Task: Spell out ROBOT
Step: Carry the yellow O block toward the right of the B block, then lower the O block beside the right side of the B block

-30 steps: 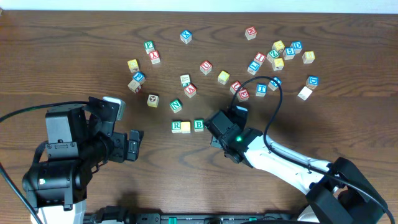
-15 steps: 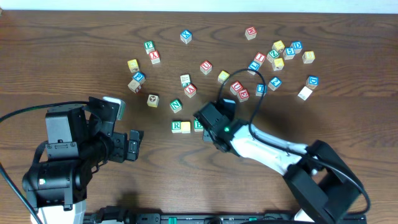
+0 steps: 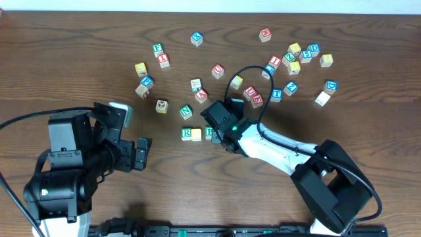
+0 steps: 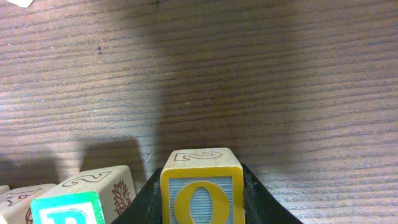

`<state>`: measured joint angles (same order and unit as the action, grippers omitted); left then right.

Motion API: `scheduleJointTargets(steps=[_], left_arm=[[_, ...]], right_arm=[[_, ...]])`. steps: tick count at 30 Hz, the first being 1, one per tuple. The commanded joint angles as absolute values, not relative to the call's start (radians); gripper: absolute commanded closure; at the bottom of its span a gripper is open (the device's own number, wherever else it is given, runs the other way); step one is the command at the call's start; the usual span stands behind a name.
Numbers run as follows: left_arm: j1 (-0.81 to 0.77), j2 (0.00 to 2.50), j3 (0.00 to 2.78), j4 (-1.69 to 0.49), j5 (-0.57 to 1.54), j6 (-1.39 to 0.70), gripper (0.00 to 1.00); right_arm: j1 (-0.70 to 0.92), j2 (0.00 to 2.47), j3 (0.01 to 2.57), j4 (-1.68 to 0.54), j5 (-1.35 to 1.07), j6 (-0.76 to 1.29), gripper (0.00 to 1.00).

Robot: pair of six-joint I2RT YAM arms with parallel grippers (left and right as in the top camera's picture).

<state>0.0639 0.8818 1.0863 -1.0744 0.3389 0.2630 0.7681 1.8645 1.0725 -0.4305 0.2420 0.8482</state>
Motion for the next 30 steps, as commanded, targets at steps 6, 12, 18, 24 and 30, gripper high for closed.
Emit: scheduleJointTargets(steps=[6, 12, 18, 24, 30], left_arm=[[0.069, 0.881, 1.094, -1.077, 0.351, 0.273, 0.03], [0.069, 0.881, 1.094, -1.077, 0.351, 0.273, 0.03], [0.069, 0.881, 1.094, -1.077, 0.351, 0.273, 0.03], [0.069, 0.881, 1.094, -1.077, 0.351, 0.273, 0.03], [0.069, 0.881, 1.094, -1.077, 0.35, 0.273, 0.03]], right_arm=[[0.773, 1.876, 1.093, -0.408, 0.225, 0.752, 0.89], [0.783, 1.876, 1.093, -0.408, 0.224, 0.701, 0.89], [0.783, 1.876, 1.093, -0.405, 0.206, 0.652, 0.9], [0.786, 1.876, 1.093, -0.403, 0.199, 0.63, 0.9], [0.797, 1.876, 1.093, -0.398, 0.178, 0.599, 0.9]])
